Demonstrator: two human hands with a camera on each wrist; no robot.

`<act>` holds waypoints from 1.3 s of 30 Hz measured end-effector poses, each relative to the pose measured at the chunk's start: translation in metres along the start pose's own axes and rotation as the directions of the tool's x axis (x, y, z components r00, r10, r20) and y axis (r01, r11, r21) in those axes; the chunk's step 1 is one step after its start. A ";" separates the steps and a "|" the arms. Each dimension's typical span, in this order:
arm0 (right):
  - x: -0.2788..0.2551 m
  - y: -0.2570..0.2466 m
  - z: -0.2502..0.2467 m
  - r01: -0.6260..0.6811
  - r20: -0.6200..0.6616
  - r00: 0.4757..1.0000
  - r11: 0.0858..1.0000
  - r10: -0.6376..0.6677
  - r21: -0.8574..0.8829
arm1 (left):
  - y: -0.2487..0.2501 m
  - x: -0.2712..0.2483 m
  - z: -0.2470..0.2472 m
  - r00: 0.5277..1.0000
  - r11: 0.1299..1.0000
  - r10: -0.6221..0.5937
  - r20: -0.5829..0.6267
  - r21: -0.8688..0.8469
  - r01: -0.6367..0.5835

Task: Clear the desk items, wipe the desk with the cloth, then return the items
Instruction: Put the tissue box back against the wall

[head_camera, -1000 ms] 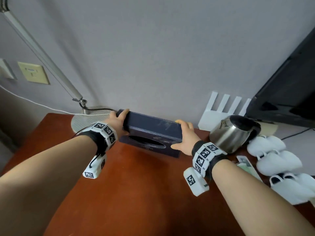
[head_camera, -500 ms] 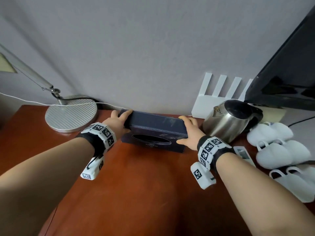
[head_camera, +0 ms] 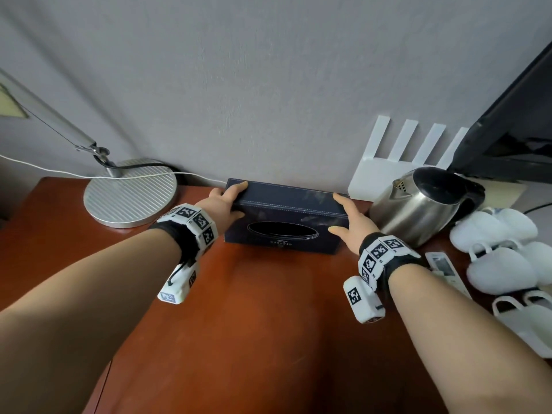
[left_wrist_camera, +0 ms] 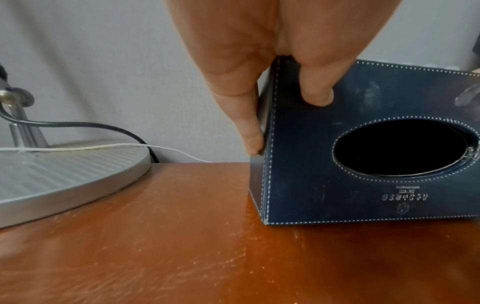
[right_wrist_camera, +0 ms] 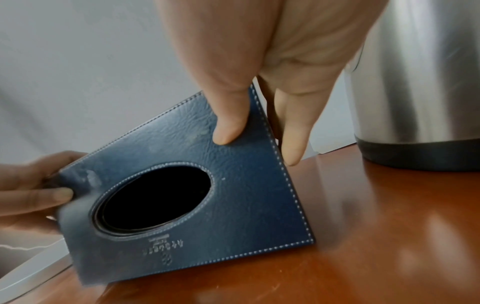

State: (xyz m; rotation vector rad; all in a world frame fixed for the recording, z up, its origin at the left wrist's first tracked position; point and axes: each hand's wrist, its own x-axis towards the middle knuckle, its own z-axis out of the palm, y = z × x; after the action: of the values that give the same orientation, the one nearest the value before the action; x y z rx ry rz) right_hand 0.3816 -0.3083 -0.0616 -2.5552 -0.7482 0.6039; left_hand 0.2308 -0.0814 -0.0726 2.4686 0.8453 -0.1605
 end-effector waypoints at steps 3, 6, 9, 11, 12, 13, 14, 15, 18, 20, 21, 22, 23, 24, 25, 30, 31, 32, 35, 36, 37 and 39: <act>0.008 -0.002 -0.002 -0.033 -0.031 0.999 0.999 0.033 0.017 | 0.002 0.006 -0.003 1.000 0.999 -0.015 -0.027 -0.034 0.014; 0.018 -0.004 -0.001 -0.052 -0.060 0.997 0.998 0.053 0.024 | 0.003 0.013 -0.005 0.999 0.998 -0.025 -0.043 -0.061 0.023; 0.027 -0.007 0.004 -0.063 -0.084 0.994 0.994 0.070 0.089 | 0.005 0.021 -0.006 0.999 0.998 -0.038 0.010 -0.045 0.038; 0.033 -0.007 0.005 -0.061 -0.087 0.994 0.993 0.070 0.106 | 0.007 0.026 -0.009 0.997 0.998 -0.059 0.057 -0.007 0.059; 0.036 -0.007 0.005 -0.070 -0.078 0.994 0.994 0.076 0.078 | 0.007 0.030 -0.010 0.996 0.998 -0.065 0.068 0.010 0.065; 0.039 -0.007 0.006 -0.081 -0.070 0.994 0.996 0.084 0.041 | 0.007 0.033 -0.011 0.995 0.998 -0.068 0.069 0.021 0.066; 0.042 -0.006 0.006 -0.091 -0.071 0.993 0.996 0.092 0.012 | 0.007 0.036 -0.012 0.996 0.998 -0.067 0.065 0.027 0.065; 0.045 -0.006 0.007 -0.097 -0.074 0.992 0.995 0.097 0.002 | 0.008 0.038 -0.014 0.996 0.997 -0.066 0.056 0.032 0.064; 0.053 -0.005 0.010 -0.135 -0.053 0.989 0.991 0.134 -0.015 | 0.007 0.043 -0.015 0.996 0.995 -0.090 0.027 0.051 0.088; 0.059 -0.003 0.011 -0.167 -0.015 0.986 0.985 0.167 -0.039 | 0.005 0.049 -0.013 0.996 0.996 -0.079 0.047 0.036 0.077; 0.062 -0.001 0.011 -0.174 0.006 0.985 0.984 0.175 -0.039 | 0.003 0.051 -0.012 0.995 0.997 -0.072 0.072 0.031 0.070; 0.063 0.001 0.010 -0.180 0.028 0.983 0.983 0.181 -0.035 | 0.001 0.054 -0.009 0.993 0.997 -0.070 0.097 0.039 0.066; 0.064 0.003 0.010 -0.181 0.046 0.982 0.983 0.182 -0.038 | 0.000 0.055 -0.007 0.991 0.997 -0.068 0.113 0.054 0.062; 0.064 0.004 0.010 -0.177 0.059 0.982 0.983 0.179 -0.046 | -0.001 0.055 -0.005 0.991 0.996 -0.064 0.119 0.071 0.056; 0.064 0.005 0.010 -0.167 0.065 0.983 0.985 0.170 -0.052 | 0.000 0.054 -0.004 0.992 0.995 -0.057 0.116 0.089 0.047; 0.056 0.005 0.010 -0.096 0.121 0.986 0.986 0.112 -0.134 | 0.003 0.049 -0.004 0.987 0.985 -0.051 0.152 0.169 0.025; 0.055 0.005 0.011 -0.085 0.135 0.985 0.985 0.105 -0.152 | 0.004 0.049 -0.004 0.984 0.984 -0.051 0.168 0.179 0.020; 0.052 0.006 0.011 -0.080 0.160 0.981 0.983 0.107 -0.165 | 0.004 0.047 -0.004 0.981 0.982 -0.050 0.187 0.186 0.014; 0.044 0.009 0.010 -0.092 0.229 0.963 0.974 0.140 -0.207 | 0.007 0.043 -0.001 0.978 0.980 -0.050 0.203 0.200 0.009; 0.042 0.010 0.010 -0.091 0.231 0.963 0.971 0.142 -0.220 | 0.009 0.041 0.000 0.978 0.978 -0.046 0.205 0.209 0.002; 0.041 0.010 0.010 -0.093 0.221 0.965 0.969 0.145 -0.229 | 0.010 0.040 0.001 0.978 0.976 -0.046 0.203 0.219 0.000; 0.038 0.009 0.012 -0.098 0.200 0.969 0.966 0.148 -0.240 | 0.010 0.039 0.002 0.976 0.972 -0.047 0.215 0.235 -0.005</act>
State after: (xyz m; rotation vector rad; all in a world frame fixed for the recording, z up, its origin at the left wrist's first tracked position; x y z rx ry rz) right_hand 0.4082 -0.2902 -0.0863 -2.7950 -0.7722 0.8960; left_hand 0.2680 -0.0688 -0.0806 2.5969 0.7952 -0.5594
